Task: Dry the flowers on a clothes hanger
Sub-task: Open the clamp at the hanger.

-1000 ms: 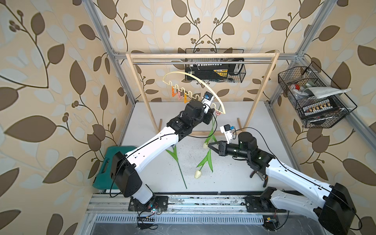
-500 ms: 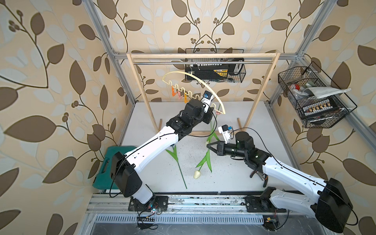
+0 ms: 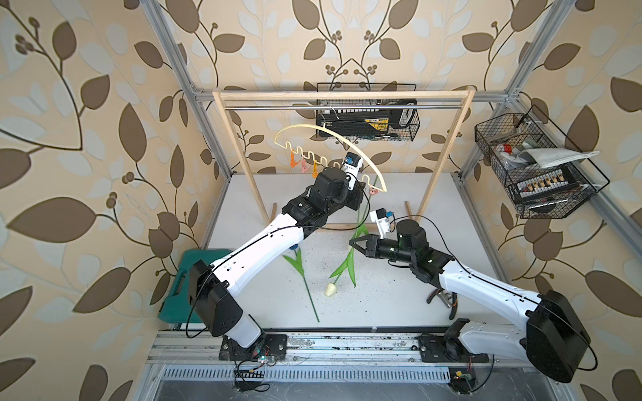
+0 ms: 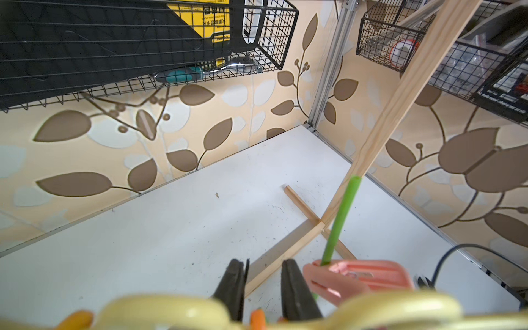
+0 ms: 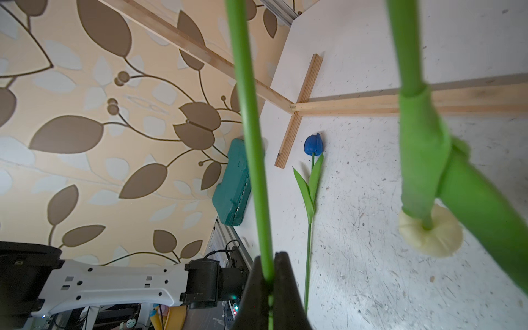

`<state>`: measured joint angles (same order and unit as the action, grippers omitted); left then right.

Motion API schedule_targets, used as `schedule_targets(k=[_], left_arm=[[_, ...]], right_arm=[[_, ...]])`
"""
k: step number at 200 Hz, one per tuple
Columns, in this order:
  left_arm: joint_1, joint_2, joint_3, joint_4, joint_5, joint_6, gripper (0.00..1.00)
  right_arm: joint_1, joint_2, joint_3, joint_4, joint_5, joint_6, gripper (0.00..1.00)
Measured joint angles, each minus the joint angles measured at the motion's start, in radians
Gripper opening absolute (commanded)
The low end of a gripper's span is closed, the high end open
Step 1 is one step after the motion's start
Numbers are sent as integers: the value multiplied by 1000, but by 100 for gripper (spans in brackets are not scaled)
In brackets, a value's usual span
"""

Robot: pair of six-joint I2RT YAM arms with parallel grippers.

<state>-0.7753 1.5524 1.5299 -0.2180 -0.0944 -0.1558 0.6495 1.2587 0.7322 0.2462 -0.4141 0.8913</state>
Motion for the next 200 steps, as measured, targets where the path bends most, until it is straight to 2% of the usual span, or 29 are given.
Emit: schedule_targets(k=[79, 200], left_arm=[[10, 0, 0, -5, 25, -60, 19], [17, -2, -2, 3, 30, -82, 17]], right_arm=[[0, 76, 76, 143, -17, 77, 0], [0, 78, 78, 226, -32, 105, 0]])
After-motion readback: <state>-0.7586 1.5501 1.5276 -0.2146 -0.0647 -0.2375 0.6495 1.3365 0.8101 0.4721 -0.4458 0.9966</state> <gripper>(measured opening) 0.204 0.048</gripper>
